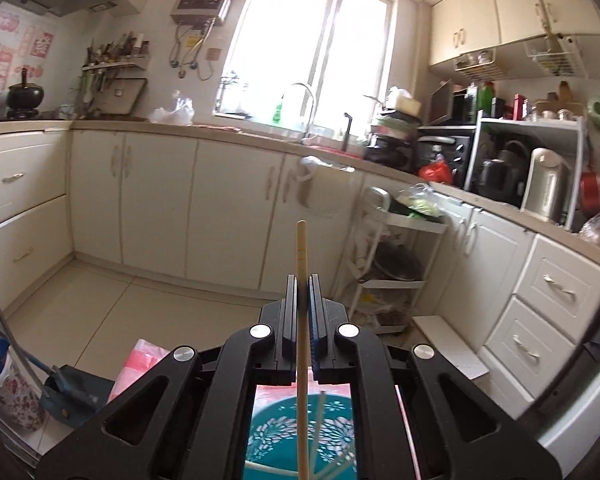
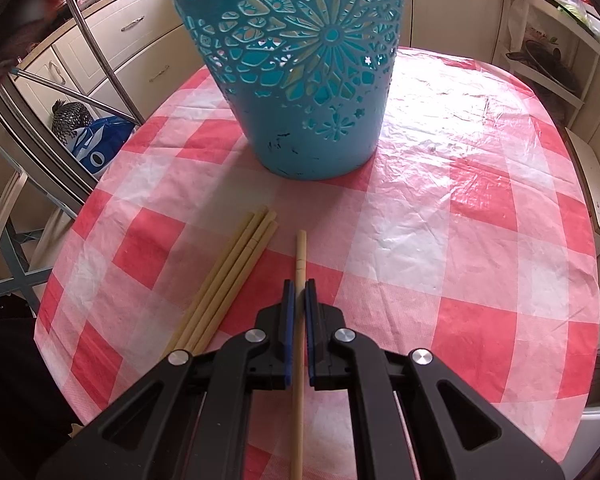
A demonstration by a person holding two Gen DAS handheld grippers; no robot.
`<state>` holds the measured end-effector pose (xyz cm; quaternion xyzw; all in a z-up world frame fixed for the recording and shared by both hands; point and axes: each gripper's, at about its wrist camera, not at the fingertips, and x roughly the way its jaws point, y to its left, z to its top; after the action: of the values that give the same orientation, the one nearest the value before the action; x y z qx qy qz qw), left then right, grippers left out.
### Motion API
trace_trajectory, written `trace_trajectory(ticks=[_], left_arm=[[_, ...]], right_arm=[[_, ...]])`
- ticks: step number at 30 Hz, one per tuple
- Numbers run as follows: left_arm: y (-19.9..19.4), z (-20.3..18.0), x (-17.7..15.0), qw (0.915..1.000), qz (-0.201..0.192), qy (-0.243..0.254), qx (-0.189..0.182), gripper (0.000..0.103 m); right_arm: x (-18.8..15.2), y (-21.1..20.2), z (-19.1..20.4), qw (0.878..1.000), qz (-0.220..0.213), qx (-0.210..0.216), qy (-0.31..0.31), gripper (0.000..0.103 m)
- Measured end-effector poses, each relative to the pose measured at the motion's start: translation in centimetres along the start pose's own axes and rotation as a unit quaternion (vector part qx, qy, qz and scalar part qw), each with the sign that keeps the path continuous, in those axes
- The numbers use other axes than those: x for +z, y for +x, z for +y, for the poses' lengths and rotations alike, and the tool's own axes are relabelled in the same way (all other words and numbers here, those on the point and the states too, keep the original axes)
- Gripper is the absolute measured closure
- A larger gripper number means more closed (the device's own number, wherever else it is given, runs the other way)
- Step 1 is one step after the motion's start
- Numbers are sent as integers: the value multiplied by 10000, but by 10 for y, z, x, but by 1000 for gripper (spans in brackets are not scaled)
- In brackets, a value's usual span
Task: Organize utensils
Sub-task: 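Grasp a stick with the left gripper and lift it over the basket, then carry the held stick over the teal basket and open the right gripper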
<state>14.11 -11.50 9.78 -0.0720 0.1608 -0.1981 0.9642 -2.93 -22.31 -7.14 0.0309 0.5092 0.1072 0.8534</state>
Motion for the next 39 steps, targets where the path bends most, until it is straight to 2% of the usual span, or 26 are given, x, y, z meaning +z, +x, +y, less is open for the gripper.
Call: trace_trajectory(ticks=[6, 11, 13, 14, 15, 16, 18, 20, 22, 24, 27, 31, 39], left_arm=[[15, 9, -28, 9993, 295, 87, 227, 98], [20, 18, -53, 9966, 778, 113, 252, 98], [15, 22, -61, 9952, 925, 138, 292, 93], [13, 22, -65, 9946, 987, 154, 296, 90], [9, 24, -68, 9936, 1072, 169, 300, 80], [3, 27, -70, 9927, 1145, 175, 343, 65], [-13, 31, -75, 9919, 1173, 173, 458, 49], [-33, 40, -77, 9911, 1213, 43, 555, 43], [-55, 53, -81, 9901, 1228, -226, 638, 31], [-71, 65, -88, 9885, 1224, -479, 749, 25], [-76, 86, -94, 9833, 1384, -828, 845, 25], [-75, 101, -97, 9789, 1519, -966, 964, 25], [-77, 104, -88, 9794, 1506, -974, 929, 25]], right_arm=[[0, 0, -1, 10000, 8, 16, -10, 97], [-1, 0, 0, 10000, 24, -5, -45, 97], [-1, 1, 1, 10000, 26, -9, -54, 97], [-1, 1, 1, 10000, 29, -13, -73, 97], [-2, 1, 2, 9999, 28, -21, -101, 96], [-2, 1, 3, 9999, 23, -26, -147, 96], [-3, 0, 3, 9999, 13, -21, -169, 96], [-4, 0, 2, 9999, -2, 11, -141, 96], [-4, -1, -2, 9999, -7, 99, -45, 97], [-5, -2, -6, 9998, -22, 182, 39, 97], [-7, -8, -14, 9987, -107, 420, 269, 97], [-9, -20, -27, 9936, -303, 897, 611, 97], [-4, -57, -27, 9737, -903, 1912, 843, 97]])
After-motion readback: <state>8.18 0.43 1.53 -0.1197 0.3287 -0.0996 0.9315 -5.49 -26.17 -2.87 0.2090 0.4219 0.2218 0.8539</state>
